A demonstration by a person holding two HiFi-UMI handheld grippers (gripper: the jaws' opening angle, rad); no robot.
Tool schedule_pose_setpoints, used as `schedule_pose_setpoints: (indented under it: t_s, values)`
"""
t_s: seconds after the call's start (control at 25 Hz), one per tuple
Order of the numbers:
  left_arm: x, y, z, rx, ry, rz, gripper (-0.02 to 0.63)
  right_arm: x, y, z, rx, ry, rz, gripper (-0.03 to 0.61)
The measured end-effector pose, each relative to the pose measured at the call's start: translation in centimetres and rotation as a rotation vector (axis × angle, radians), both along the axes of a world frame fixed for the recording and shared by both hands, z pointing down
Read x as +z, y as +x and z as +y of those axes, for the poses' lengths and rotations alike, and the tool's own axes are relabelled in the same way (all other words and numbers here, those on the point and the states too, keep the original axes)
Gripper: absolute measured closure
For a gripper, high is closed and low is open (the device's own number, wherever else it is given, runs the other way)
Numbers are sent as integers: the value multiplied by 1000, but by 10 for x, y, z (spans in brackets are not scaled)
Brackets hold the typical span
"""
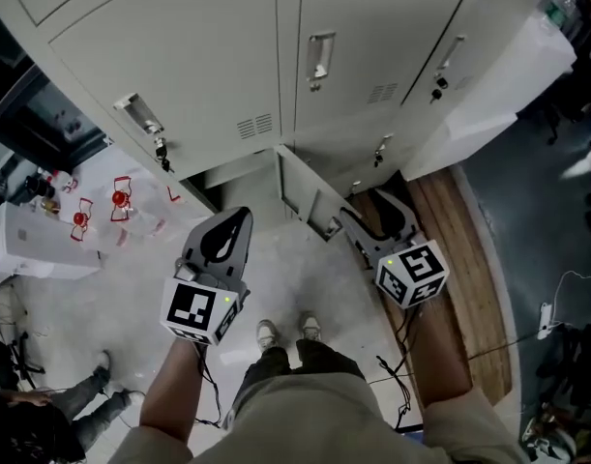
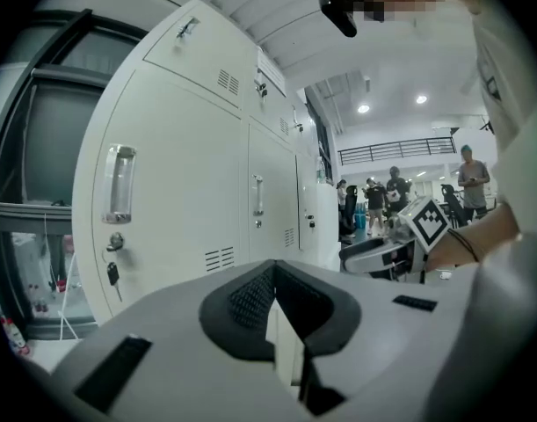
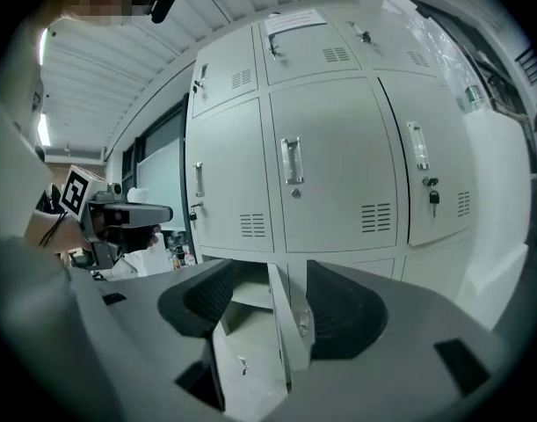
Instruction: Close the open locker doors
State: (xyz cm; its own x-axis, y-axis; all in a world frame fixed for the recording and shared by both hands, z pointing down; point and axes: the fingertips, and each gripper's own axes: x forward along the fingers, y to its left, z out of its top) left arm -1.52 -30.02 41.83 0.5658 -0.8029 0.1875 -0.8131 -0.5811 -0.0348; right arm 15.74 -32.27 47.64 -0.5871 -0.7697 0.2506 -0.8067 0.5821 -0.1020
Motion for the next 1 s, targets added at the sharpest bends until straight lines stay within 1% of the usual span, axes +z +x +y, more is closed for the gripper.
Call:
schedule_pose_setpoints:
  t_s: [0.12,0.28,0.4,0.64,0.8,0.88,1.0]
  values:
    - [26,9,-8,14,-12,5,607,28,3,-6,-7,-30,8,310]
    - [64,18,-12,32,-69,-6,607,65,6,-10,-7,-67,14,310]
    - [85,23,-17,41,-73,-7,607,92,10,-13,1,-100,12,311]
    - [120,20,-16,31,-108,13,607,128,17,-15,20,-134,4,317]
    - [135,15,-17,30,-115,6,607,143,16,-18,26,-142,8,324]
    - [141,12,-17,29,-117,5,607,148,17,-20,34,-141,7,344]
    - [145,6,-15,25,-114,5,607,151,17,-19,50,-143,9,404]
